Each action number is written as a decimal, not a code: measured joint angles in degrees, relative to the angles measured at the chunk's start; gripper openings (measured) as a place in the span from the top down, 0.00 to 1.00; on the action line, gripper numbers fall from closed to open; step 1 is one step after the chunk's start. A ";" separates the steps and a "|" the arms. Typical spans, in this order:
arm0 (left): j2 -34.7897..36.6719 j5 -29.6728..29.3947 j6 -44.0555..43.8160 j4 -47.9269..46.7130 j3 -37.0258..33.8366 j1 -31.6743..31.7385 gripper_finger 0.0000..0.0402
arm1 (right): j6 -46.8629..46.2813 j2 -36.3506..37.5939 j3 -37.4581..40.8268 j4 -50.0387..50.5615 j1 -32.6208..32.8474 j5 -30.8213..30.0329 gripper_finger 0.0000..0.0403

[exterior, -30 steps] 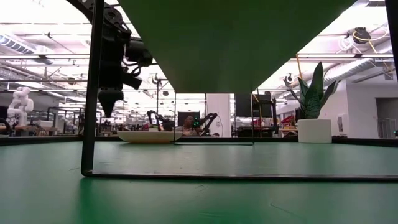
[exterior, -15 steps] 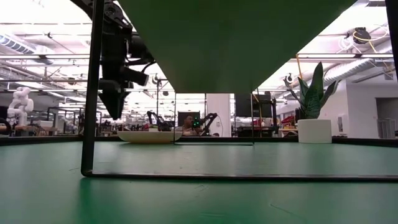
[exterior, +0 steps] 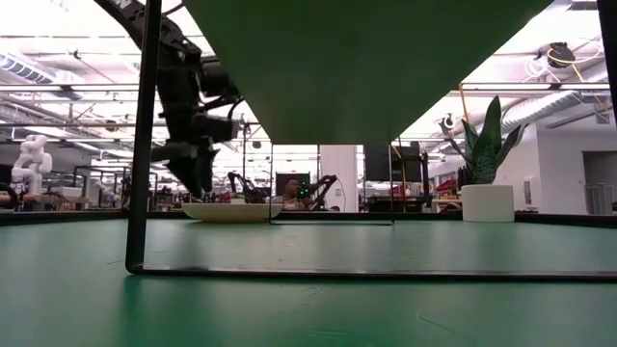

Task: Place and stack plates onto a shelf
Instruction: Stack the white plate on top of the grey plate on the shelf

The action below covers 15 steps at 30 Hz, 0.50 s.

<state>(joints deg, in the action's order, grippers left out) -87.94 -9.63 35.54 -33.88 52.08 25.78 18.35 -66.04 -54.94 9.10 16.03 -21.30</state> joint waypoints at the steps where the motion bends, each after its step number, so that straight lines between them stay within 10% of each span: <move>1: 0.00 -0.05 0.51 1.21 -0.93 0.00 0.50 | 0.25 0.11 0.00 0.06 0.00 -0.08 0.71; 8: 0.00 -4.32 2.36 9.41 -5.98 0.43 0.40 | 2.38 0.59 0.00 1.03 -0.20 -0.04 0.71; 15: 0.00 -3.92 3.26 11.47 -8.93 3.27 0.52 | 4.14 0.59 0.00 1.00 -0.20 -0.06 0.71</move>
<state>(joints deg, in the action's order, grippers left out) -87.94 -13.55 38.81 -22.41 43.15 29.05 22.48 -65.45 -54.94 10.10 15.84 -21.36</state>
